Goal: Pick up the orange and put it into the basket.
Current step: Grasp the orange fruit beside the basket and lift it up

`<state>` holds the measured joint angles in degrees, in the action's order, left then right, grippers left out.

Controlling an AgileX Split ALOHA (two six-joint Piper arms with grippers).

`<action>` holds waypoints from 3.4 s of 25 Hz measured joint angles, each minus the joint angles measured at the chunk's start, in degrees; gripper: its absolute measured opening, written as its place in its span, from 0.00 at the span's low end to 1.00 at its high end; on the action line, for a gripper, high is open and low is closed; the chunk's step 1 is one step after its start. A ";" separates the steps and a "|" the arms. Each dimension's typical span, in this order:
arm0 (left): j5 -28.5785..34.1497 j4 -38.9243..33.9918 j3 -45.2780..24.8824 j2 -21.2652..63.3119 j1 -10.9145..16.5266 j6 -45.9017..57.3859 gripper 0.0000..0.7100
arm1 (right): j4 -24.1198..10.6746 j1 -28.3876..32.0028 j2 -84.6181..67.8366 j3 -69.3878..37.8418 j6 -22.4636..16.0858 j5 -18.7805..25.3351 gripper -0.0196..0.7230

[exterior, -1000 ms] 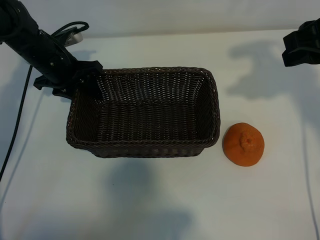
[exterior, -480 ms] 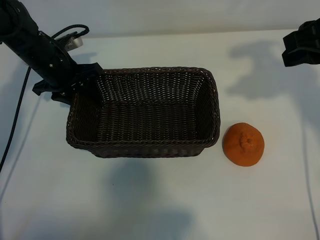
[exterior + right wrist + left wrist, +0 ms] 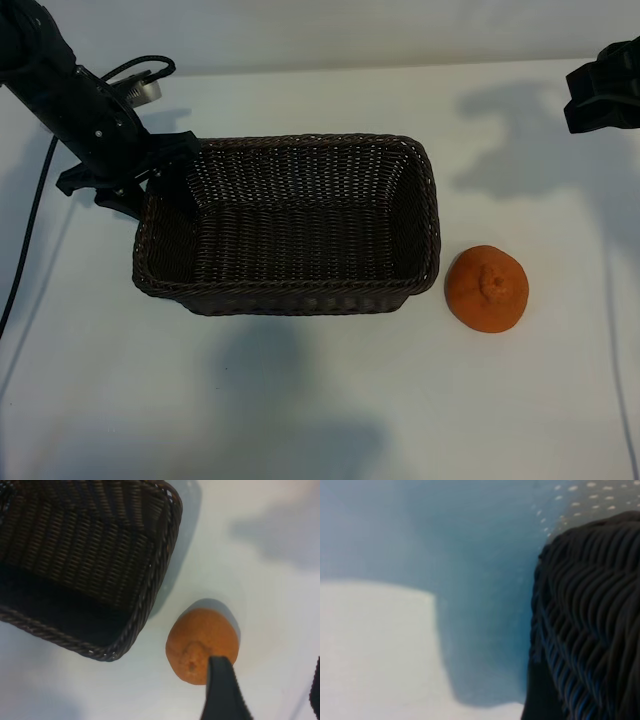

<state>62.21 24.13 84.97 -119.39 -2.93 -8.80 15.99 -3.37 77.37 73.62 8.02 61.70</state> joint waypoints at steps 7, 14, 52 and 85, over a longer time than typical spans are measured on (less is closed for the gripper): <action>2.83 -0.84 0.48 2.62 0.00 0.06 0.70 | 0.00 0.00 0.00 0.00 0.00 0.00 0.59; 5.15 -3.86 2.38 8.19 0.30 0.56 0.70 | 0.00 0.00 0.00 0.00 0.00 0.00 0.59; 5.15 -0.40 -10.35 29.56 0.36 -0.11 0.70 | 0.00 0.00 0.00 0.00 0.00 0.00 0.59; 5.15 -0.36 -10.35 30.59 0.36 -3.94 0.70 | -2.07 0.00 6.45 0.00 2.94 -2.04 0.59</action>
<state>67.35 23.77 74.62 -88.80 -2.58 -12.75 13.92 -3.37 83.82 73.62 10.97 59.65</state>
